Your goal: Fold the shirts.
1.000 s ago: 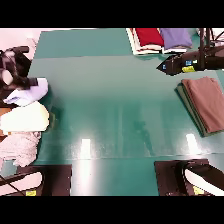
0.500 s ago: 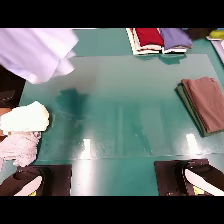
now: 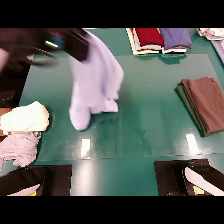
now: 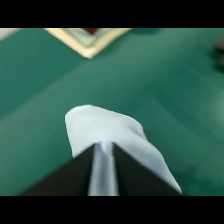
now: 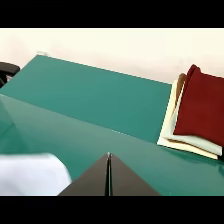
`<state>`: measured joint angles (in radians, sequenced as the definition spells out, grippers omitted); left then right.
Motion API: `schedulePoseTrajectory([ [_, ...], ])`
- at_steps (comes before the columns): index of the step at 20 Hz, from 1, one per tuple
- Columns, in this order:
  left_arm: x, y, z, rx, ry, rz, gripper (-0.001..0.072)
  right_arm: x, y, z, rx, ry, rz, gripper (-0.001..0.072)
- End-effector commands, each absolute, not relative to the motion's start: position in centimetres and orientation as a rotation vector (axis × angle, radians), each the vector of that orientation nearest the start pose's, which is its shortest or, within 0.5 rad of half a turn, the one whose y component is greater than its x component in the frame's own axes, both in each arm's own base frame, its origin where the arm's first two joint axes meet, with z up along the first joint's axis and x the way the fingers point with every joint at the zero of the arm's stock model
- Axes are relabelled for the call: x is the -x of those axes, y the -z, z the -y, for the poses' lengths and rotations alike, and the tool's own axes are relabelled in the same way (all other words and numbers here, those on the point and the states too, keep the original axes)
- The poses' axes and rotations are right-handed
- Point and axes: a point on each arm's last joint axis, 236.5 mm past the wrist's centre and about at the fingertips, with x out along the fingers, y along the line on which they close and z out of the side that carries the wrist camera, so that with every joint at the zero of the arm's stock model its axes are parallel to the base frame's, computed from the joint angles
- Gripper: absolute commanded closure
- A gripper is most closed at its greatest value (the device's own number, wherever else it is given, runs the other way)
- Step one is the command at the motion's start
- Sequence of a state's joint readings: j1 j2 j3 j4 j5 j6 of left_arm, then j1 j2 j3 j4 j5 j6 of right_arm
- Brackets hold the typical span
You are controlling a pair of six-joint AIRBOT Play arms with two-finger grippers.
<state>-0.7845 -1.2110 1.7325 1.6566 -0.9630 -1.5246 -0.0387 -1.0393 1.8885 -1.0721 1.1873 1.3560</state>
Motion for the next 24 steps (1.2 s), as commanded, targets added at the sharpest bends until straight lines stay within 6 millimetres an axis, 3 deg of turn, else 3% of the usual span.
schedulePoseTrajectory([
  [1,-33.8,-27.4,37.4,-0.303,0.825,-0.438,0.0168,-35.6,-42.1,-8.8,-0.059,-0.415,-0.306,0.0695],
  [3,-36.6,-27.2,32.9,-0.247,0.701,-0.504,0.0168,-35.6,-42.1,-8.8,-0.059,-0.415,-0.306,0.0695],
  [5,-39.5,-24.5,25.8,-0.181,0.524,-0.668,0.0168,-35.6,-42.1,-8.8,-0.059,-0.415,-0.306,0.0694],
  [6,-40.5,-22.2,22.1,-0.149,0.439,-0.764,0.0168,-35.6,-42.1,-8.8,-0.059,-0.415,-0.306,0.0694],
  [8,-41.3,-16.5,17.2,-0.08,0.341,-0.931,0.0168,-35.6,-42.1,-8.8,-0.059,-0.415,-0.306,0.0694],
  [10,-40.0,-9.8,14.8,0.024,0.308,-1.107,0.0168,-35.5,-42.0,-8.9,-0.058,-0.417,-0.311,0.0694],
  [14,-34.6,1.5,14.3,0.137,0.324,-1.351,0.0168,-35.8,-41.3,-8.9,-0.057,-0.421,-0.338,0.0695],
  [16,-32.4,5.0,14.5,0.189,0.31,-1.41,0.0168,-36.1,-40.4,-9.0,-0.059,-0.428,-0.37,0.0694],
  [20,-30.1,7.9,16.8,0.355,0.346,-1.439,0.0168,-37.1,-38.3,-9.8,-0.063,-0.456,-0.441,0.0694],
  [24,-30.0,7.7,18.6,0.455,0.393,-1.417,0.0171,-38.2,-36.5,-11.4,-0.062,-0.5,-0.491,0.0695],
])
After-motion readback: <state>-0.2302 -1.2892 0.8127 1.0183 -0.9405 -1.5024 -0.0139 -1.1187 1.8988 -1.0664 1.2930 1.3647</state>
